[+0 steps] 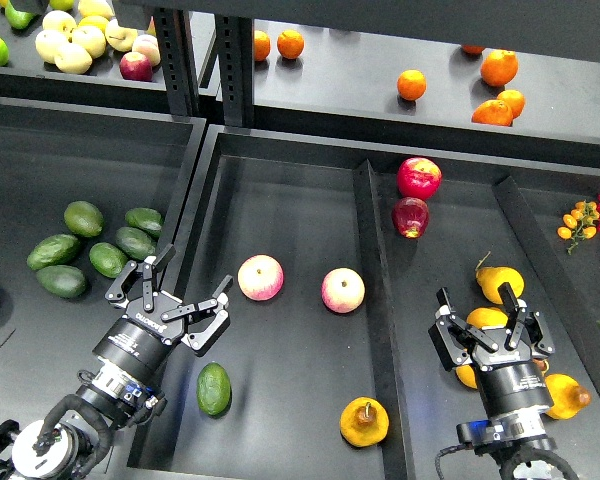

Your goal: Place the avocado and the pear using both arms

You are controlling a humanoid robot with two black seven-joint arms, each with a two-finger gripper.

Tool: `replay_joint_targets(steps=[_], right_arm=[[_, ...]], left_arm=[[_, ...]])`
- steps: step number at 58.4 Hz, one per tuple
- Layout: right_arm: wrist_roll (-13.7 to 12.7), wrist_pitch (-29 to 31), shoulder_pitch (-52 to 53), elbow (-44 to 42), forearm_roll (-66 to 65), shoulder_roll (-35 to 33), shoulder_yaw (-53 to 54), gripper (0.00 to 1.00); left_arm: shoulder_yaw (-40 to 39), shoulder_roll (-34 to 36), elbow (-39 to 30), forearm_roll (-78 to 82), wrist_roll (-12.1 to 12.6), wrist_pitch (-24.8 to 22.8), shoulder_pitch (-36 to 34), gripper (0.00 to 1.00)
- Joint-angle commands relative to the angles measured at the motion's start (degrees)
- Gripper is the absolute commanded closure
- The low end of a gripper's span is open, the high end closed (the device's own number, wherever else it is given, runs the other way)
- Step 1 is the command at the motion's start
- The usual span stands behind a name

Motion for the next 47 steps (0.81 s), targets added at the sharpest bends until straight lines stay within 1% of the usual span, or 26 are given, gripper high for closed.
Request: replay_joint_targets(steps=[1, 16, 43, 47], right_arm=[[0.0, 0.0, 0.0, 0.0, 0.0, 0.0, 0.0, 0.01], [0.0, 0.0, 0.0, 0.0, 0.0, 0.0, 0.0, 0.01], [0.0, 0.0, 0.0, 0.0, 0.0, 0.0, 0.0, 0.01], [0.0, -0.1, 0.1, 0.0, 0.0, 0.0, 0.0, 0.01]], left_arm=[[0.0, 0.0, 0.0, 0.0, 0.1, 0.0, 0.0, 0.01], [0.5, 0.0, -0.1, 0.0, -0.6, 0.0, 0.0, 0.01], [0.6, 0.0, -0.7, -0.1, -0.3, 0.0, 0.0, 0.01], [0.6, 0.0, -0.7, -0.1, 0.1, 0.0, -0.1, 0.01]])
